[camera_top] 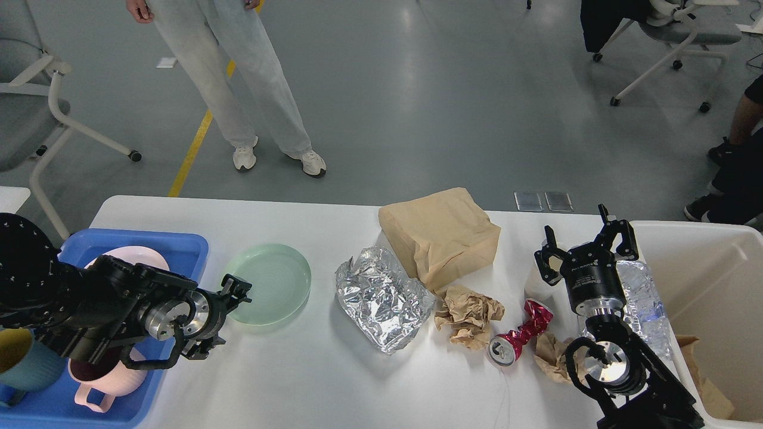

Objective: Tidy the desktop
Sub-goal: 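Grasp the pale green plate rim and lift it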

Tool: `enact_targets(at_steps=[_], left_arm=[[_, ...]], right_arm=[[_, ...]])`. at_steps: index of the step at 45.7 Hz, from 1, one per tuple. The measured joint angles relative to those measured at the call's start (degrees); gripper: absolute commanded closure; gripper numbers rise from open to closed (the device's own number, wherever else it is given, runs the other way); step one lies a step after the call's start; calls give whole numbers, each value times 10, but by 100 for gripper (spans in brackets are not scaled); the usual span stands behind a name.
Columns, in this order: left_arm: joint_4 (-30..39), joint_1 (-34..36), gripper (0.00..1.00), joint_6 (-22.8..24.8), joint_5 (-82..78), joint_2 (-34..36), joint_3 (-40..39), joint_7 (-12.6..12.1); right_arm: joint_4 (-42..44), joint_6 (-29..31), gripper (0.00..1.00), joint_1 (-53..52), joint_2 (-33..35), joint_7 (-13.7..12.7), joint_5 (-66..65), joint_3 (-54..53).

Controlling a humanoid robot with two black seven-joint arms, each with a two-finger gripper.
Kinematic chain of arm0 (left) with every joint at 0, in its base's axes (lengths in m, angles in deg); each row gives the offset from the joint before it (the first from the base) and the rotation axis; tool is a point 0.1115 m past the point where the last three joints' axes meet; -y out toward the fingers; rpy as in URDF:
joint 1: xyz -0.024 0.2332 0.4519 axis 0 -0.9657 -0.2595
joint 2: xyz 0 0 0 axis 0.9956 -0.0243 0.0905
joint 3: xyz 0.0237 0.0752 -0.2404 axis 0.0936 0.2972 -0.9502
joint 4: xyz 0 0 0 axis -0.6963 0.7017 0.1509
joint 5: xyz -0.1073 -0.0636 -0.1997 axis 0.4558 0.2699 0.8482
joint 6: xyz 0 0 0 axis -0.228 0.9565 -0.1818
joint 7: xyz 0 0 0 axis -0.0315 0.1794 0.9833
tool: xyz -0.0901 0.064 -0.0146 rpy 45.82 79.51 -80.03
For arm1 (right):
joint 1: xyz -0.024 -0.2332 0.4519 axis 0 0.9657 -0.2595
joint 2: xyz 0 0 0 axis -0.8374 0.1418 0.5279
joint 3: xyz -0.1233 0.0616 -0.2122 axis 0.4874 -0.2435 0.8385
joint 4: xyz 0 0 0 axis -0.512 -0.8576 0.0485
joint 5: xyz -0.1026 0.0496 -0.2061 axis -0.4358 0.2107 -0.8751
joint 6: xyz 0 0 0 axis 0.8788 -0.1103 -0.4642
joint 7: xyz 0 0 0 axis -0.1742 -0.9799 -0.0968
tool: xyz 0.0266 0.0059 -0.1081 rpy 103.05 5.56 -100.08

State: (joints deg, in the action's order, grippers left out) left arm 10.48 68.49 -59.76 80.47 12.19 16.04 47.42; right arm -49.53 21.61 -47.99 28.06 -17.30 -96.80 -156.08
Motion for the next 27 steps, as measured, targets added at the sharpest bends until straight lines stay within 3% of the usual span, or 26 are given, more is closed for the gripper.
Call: enact_targets(at_steps=[15,27], left_arm=[[-9,-13,56,1,-44,0,-6,1],[-25,-21,69,5,-47,4,-11,0]], right_arm=[[0,0,0,0,0,0,0,0],[0,0,0,0,0,0,0,0]])
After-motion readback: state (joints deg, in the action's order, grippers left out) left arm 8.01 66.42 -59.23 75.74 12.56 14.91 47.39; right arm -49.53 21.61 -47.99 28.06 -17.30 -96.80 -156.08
